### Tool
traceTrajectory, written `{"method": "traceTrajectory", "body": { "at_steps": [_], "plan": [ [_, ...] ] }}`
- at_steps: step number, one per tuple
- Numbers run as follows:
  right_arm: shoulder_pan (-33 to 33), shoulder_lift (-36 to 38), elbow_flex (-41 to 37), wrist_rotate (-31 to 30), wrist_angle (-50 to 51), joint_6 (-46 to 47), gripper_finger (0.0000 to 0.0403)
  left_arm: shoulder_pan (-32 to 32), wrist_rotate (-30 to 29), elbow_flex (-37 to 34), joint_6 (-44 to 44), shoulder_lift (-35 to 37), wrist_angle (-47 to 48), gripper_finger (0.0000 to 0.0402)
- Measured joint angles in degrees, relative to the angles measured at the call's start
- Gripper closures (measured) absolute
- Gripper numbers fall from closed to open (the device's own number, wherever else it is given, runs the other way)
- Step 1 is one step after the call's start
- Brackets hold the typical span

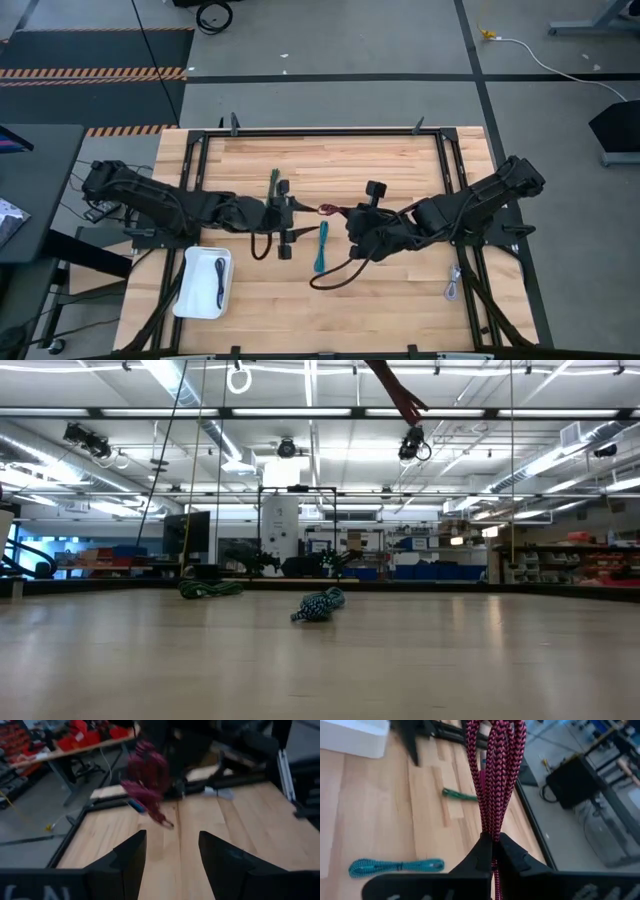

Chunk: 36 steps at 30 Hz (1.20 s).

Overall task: Pick and place USB-C Cables
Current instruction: Put the pink charger cable into the white bin

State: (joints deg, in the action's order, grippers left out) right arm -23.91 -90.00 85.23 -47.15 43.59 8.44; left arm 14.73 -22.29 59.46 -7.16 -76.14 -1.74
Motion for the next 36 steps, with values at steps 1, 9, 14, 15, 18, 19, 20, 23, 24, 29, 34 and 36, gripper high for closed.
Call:
{"method": "traceTrajectory", "body": {
  "at_steps": [1, 9, 14, 15, 18, 19, 20, 23, 24, 29, 34, 36],
  "plan": [
    [0.0, 0.0, 0.0, 0.4, -1.1, -1.2, 0.0392, -0.2, -0.3, 0.0, 0.0, 0.0, -1.1, 0.0212],
    [-0.1, 0.0, 0.0, 1.3, -4.3, -5.7, 0.0392, -0.5, -0.6, 0.0, 0.7, 0.0, -6.3, 0.0211],
    [0.2, 0.0, 0.0, 1.4, -6.3, -7.7, 0.0392, -0.5, 1.7, 0.0, 1.5, 0.0, -6.7, 0.0211],
    [0.3, 0.0, 0.0, 1.4, -6.9, -8.3, 0.0392, -0.5, 2.3, 0.0, 2.0, 0.0, -6.7, 0.0211],
    [0.8, 0.0, 0.0, 2.3, -9.3, -9.3, 0.0392, -0.5, 2.6, 0.0, 2.0, 0.0, -7.4, 0.0211],
    [0.9, 0.0, 0.0, 2.8, -10.1, -9.7, 0.0392, -0.4, 2.6, 0.0, 2.0, 0.0, -7.9, 0.0211],
    [1.1, 0.0, 0.0, 3.3, -11.1, -10.0, 0.0392, -0.4, 2.6, 0.0, 2.0, 0.0, -8.5, 0.0211],
    [1.2, 0.0, 0.0, 3.7, -12.3, -10.2, 0.0392, -0.4, 2.7, 0.0, 1.7, 0.0, -10.7, 0.0211],
    [1.3, 0.0, 0.0, 3.7, -12.2, -10.2, 0.0392, -0.4, 2.9, 0.0, 1.6, 0.0, -11.6, 0.0211],
    [1.3, 0.1, 0.0, 3.9, -12.6, -9.1, 0.0391, -0.4, 6.8, 0.0, 1.6, 0.0, -14.4, 0.0211],
    [1.1, 0.1, 0.0, 4.0, -14.3, -9.1, 0.0391, -0.4, 7.0, 0.0, 1.6, -0.3, -14.4, 0.0212],
    [1.1, 0.1, 0.0, 4.0, -14.4, -8.7, 0.0388, -0.4, 6.7, 0.1, 1.5, -0.6, -14.3, 0.0214]
  ]
}}
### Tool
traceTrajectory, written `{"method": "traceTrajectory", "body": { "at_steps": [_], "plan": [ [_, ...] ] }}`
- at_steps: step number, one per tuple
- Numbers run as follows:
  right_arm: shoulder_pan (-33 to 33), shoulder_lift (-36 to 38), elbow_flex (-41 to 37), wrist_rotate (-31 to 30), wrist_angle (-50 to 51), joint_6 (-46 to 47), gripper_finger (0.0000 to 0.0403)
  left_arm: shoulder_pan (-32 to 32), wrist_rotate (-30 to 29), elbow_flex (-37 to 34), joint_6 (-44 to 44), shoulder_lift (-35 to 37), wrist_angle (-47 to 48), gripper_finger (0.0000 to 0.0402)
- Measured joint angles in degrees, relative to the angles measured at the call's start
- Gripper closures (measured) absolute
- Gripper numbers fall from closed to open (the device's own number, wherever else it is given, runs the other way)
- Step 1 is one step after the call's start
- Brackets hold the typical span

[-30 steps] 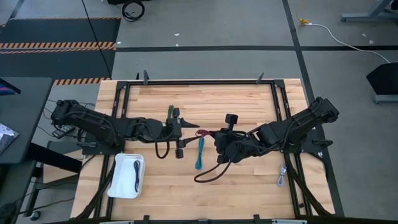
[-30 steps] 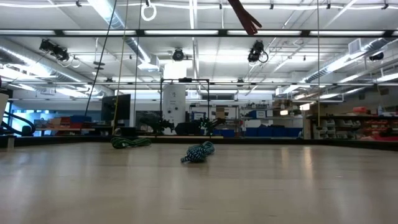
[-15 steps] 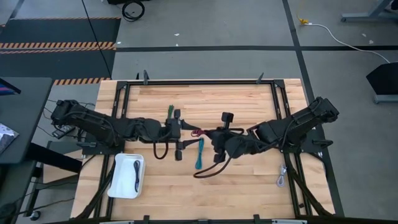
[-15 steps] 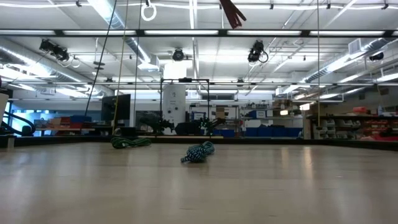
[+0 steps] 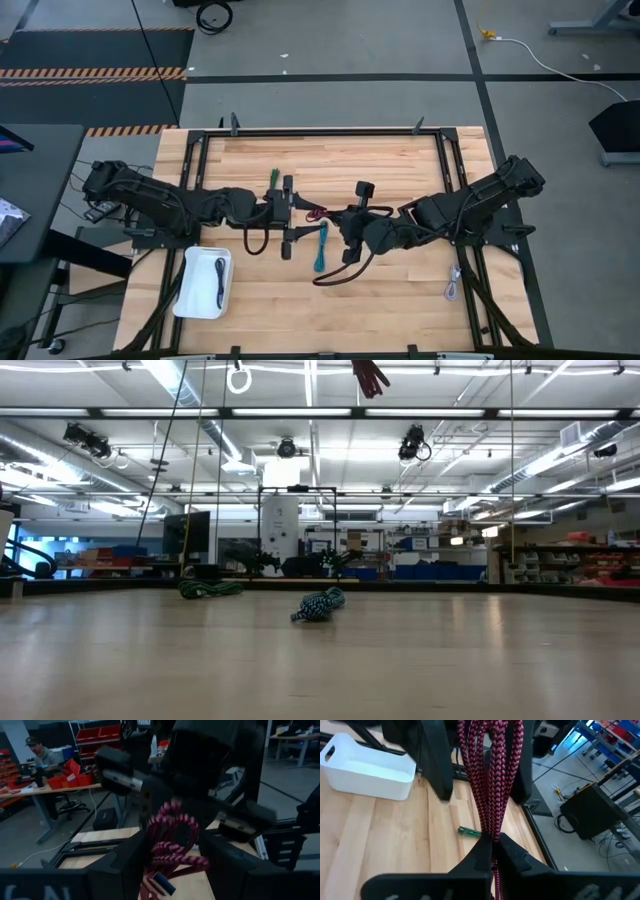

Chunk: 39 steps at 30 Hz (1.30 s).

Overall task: Pick and place USB-C Cables
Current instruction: Put the pink charger cable into the white bin

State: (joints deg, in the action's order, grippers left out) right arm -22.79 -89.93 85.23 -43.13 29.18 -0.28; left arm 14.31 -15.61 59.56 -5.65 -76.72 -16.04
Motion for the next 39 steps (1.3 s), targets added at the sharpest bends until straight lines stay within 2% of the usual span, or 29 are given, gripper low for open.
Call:
{"method": "traceTrajectory", "body": {
  "at_steps": [4, 6, 9, 11, 14, 18, 22, 27, 31, 35, 39],
  "plan": [
    [0.0, 0.0, 0.0, 0.7, 0.0, 1.6, 0.0370, 0.0, -0.2, 0.0, -0.2, -0.6, 0.1, 0.0243],
    [0.1, 0.0, 0.0, 2.7, 0.1, 2.2, 0.0358, 0.0, 0.3, 0.0, -0.2, -0.6, 1.0, 0.0278],
    [0.1, 0.0, 0.0, 5.5, 0.0, 2.3, 0.0343, -0.1, 2.4, 0.0, -0.2, -0.6, 2.0, 0.0359],
    [0.1, 0.0, 0.0, 5.9, 0.0, 2.3, 0.0337, -0.1, 3.0, 0.0, -0.2, -0.6, 2.1, 0.0380],
    [0.1, 0.0, 0.0, 5.9, 0.0, 3.1, 0.0332, -0.1, 2.4, 0.0, -0.2, -0.6, 2.4, 0.0380],
    [0.2, 0.0, 0.0, 5.6, 0.2, 2.9, 0.0331, 0.0, -1.5, 0.0, -0.1, -0.6, 5.6, 0.0380],
    [0.2, 0.0, 0.0, 5.5, 1.8, 1.3, 0.0331, 0.0, -7.1, 0.0, 1.1, -0.1, 14.3, 0.0380],
    [0.5, 0.0, 0.0, 5.6, 5.4, 0.7, 0.0330, -0.1, -11.4, -0.1, 8.6, 1.0, 28.0, 0.0380],
    [1.9, 0.0, 0.0, 5.6, 8.9, 3.3, 0.0332, 0.5, -10.5, 2.6, 21.5, 1.6, 42.9, 0.0380],
    [4.1, 0.0, 0.0, 5.7, 11.5, 5.3, 0.0331, 1.9, -7.8, 9.2, 34.0, 1.7, 59.5, 0.0380],
    [6.2, 0.0, 0.0, 5.7, 12.5, 6.7, 0.0331, 2.4, 1.8, 15.9, 45.1, 1.7, 71.8, 0.0380]
  ]
}}
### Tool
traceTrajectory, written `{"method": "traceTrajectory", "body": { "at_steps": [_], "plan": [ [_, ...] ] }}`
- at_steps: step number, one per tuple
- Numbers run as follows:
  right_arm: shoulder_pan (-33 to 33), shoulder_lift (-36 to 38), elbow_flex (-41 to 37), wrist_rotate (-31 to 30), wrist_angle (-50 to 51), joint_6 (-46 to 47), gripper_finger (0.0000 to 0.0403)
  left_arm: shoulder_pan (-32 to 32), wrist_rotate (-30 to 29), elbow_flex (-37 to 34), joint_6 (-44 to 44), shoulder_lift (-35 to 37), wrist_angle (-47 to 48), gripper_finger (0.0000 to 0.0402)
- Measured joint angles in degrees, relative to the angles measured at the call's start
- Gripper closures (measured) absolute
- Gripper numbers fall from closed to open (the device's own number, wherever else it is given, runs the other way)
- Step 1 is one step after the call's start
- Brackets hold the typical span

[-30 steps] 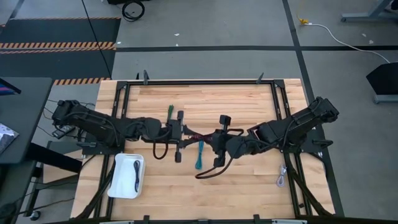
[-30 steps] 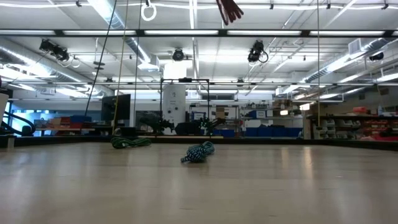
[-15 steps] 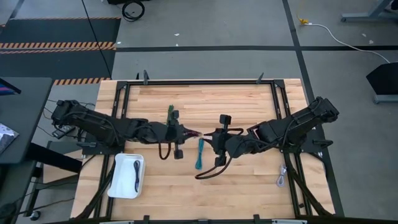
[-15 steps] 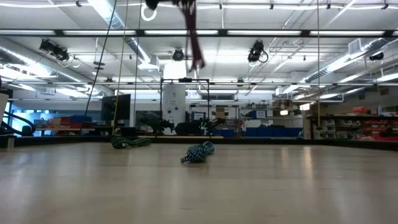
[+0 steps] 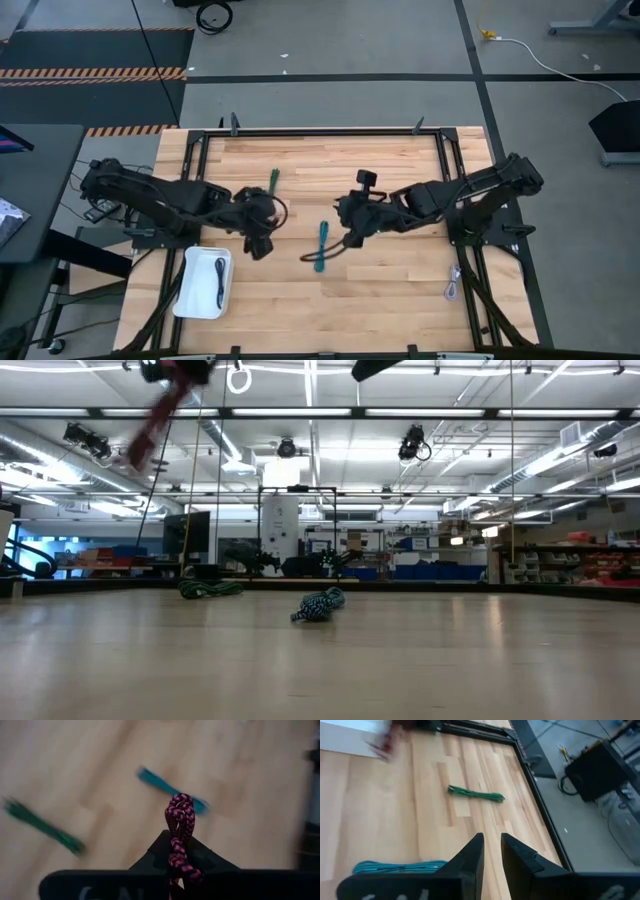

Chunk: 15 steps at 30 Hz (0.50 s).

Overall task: Pick and place USB-C Cables
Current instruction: Put the pink charger cable into the white bin

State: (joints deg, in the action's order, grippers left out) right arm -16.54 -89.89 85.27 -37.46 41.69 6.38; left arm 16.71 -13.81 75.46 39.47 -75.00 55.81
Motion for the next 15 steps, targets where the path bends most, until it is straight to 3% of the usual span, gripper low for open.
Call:
{"method": "traceTrajectory", "body": {
  "at_steps": [7, 11, 15],
  "plan": [
    [3.0, 0.0, -1.3, 0.2, -0.8, -1.8, 0.0334, 1.5, 17.4, 4.0, 19.1, 0.0, 16.0, 0.0380],
    [4.1, 0.0, -2.7, 1.8, -0.9, -3.1, 0.0333, 4.8, 22.0, 1.6, 28.2, 0.0, 28.9, 0.0380],
    [5.4, 0.0, -3.1, 3.0, -0.9, -4.0, 0.0332, 9.0, 24.4, -1.5, 33.0, 0.9, 28.2, 0.0380]
  ]
}}
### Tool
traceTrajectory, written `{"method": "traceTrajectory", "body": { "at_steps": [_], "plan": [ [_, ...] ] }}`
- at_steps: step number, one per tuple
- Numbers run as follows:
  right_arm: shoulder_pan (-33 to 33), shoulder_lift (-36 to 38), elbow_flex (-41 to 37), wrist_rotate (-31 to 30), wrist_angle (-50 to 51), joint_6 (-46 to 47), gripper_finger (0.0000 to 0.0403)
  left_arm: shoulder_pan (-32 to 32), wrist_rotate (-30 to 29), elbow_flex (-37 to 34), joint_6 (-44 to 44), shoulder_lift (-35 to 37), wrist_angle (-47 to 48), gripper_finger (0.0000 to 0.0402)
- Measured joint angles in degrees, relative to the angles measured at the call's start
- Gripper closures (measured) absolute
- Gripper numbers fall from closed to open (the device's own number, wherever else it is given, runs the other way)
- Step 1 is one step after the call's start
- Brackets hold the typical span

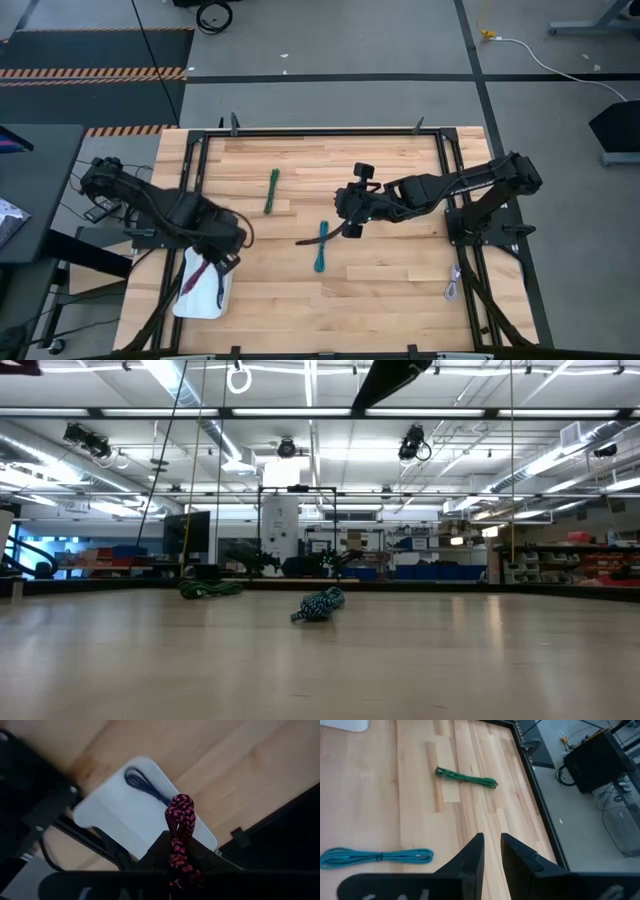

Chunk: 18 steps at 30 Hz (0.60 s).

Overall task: Pick and place USB-C Cables
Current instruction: Put the pink charger cable into the white bin

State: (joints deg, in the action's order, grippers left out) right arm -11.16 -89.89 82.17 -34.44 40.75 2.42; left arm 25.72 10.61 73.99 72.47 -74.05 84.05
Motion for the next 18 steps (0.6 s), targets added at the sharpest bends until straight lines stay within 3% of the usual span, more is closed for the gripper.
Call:
{"method": "traceTrajectory", "body": {
  "at_steps": [13, 18],
  "plan": [
    [0.4, 0.0, -0.1, 2.7, -0.4, 2.1, 0.0332, 4.8, 0.4, -15.9, 5.7, -0.1, -18.4, 0.0380],
    [-0.3, 0.0, -0.1, 2.9, -0.4, 2.1, 0.0332, 6.5, 1.2, -19.5, 7.8, 0.0, -21.0, 0.0376]
  ]
}}
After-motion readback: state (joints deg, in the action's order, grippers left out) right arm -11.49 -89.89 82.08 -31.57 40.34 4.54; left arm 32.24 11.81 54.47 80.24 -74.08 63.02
